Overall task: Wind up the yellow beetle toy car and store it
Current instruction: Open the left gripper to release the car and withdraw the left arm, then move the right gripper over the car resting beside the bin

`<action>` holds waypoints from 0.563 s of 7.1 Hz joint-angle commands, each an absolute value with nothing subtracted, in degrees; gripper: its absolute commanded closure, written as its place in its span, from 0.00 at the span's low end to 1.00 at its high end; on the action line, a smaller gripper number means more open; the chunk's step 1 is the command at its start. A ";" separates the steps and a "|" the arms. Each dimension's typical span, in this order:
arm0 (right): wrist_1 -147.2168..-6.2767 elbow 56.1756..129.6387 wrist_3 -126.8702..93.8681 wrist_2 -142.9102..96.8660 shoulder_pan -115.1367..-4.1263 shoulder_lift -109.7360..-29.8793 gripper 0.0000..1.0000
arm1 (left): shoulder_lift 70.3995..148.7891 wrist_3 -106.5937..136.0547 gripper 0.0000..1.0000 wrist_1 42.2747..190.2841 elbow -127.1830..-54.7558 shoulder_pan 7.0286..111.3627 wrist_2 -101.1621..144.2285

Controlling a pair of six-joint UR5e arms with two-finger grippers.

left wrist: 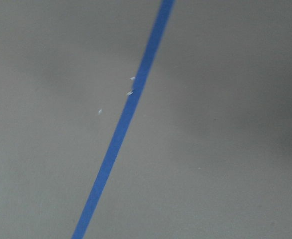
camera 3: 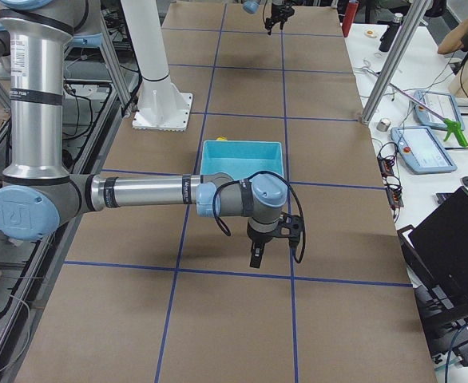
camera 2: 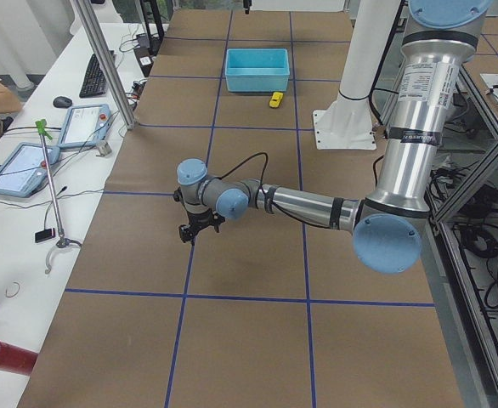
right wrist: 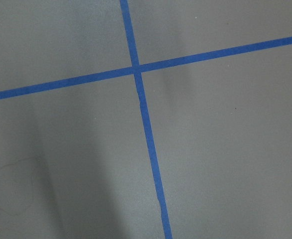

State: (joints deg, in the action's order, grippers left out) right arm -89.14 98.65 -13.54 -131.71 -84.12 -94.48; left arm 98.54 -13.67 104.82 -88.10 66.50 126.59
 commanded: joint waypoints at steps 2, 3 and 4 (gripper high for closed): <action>-89.54 108.49 -15.72 -132.45 -80.09 -91.94 0.00 | 98.35 -0.62 0.00 104.85 -87.98 69.86 126.91; -93.56 116.29 -21.82 -132.36 -76.33 -90.28 0.00 | 98.00 -0.44 0.00 104.85 -87.72 71.79 126.91; -96.04 118.80 -24.06 -132.97 -73.51 -86.87 0.00 | 97.56 0.08 0.00 104.77 -87.71 74.24 127.44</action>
